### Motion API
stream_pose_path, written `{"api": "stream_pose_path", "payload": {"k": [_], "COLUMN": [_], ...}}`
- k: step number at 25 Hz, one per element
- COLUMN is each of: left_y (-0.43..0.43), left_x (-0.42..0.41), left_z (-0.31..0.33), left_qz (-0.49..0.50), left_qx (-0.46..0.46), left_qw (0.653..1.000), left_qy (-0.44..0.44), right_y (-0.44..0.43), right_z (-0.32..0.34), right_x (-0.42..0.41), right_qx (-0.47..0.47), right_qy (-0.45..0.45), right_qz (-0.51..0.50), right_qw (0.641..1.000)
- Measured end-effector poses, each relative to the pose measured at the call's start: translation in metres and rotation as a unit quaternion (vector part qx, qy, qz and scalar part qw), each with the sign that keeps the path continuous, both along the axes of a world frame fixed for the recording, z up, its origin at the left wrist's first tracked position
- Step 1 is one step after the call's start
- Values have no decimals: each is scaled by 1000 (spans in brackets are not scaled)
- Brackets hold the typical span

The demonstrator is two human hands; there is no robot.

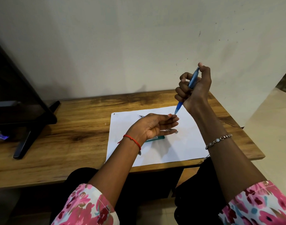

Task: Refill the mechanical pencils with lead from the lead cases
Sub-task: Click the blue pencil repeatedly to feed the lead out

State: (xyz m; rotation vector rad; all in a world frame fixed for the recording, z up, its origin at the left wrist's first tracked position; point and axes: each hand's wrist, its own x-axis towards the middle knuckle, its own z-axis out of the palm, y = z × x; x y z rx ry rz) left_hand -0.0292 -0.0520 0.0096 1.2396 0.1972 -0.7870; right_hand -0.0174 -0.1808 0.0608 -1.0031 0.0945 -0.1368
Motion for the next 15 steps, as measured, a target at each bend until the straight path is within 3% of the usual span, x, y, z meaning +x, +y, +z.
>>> {"api": "stream_pose_path", "payload": {"k": [15], "left_y": [-1], "left_x": [0], "left_z": [1], "left_qz": [0], "left_qx": [9], "left_qw": [1000], "left_qy": [2], "right_y": [-1], "right_z": [-3], "right_x": [0], "right_qx": [3], "right_qy": [-7], "right_qz": [5], "right_qw": [1000]}}
